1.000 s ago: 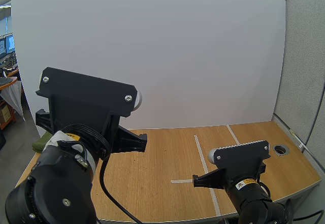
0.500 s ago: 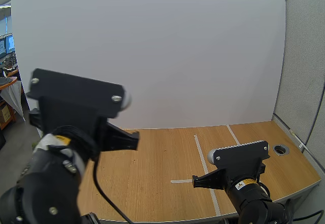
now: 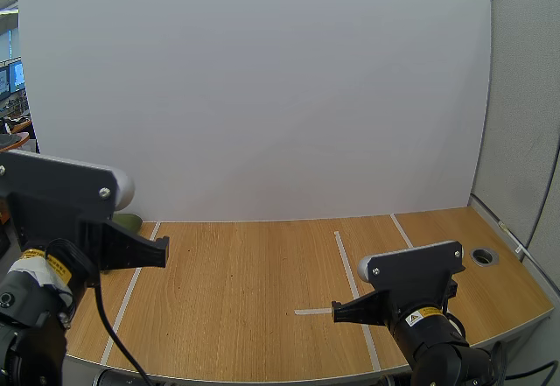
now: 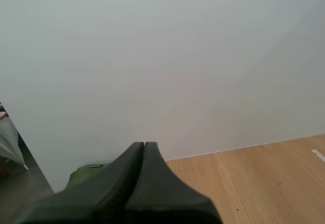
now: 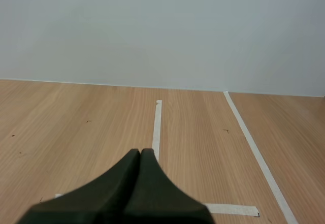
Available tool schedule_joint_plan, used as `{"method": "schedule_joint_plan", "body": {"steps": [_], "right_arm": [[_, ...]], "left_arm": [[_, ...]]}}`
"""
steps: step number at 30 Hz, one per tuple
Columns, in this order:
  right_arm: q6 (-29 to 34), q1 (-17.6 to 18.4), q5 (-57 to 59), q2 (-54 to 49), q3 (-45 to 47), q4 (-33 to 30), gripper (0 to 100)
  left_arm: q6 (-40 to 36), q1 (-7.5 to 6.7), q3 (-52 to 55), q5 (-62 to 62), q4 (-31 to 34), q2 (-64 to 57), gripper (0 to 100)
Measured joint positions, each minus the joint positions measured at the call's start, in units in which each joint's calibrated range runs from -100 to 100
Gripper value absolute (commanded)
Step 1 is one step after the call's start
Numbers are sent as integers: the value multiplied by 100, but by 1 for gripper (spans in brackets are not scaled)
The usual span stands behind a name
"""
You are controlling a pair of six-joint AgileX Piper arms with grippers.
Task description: Fold the towel
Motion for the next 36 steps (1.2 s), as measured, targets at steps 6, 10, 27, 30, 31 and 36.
{"method": "schedule_joint_plan", "body": {"steps": [6,10,27,30,31,36], "right_arm": [[0,0,0,0,0,0,0],[0,0,0,0,0,0,0],[0,0,0,0,0,0,0],[0,0,0,0,0,0,0],[0,0,0,0,0,0,0],[0,0,0,0,0,0,0]], "left_arm": [[-715,-213,345,117,1023,0,0],[-1383,-213,556,118,1332,0,0],[-1610,434,629,-56,756,0,0],[-1610,655,649,-131,381,0,0],[-1610,673,663,-205,347,0,0],[-1446,743,1105,-1423,253,0,0]]}}
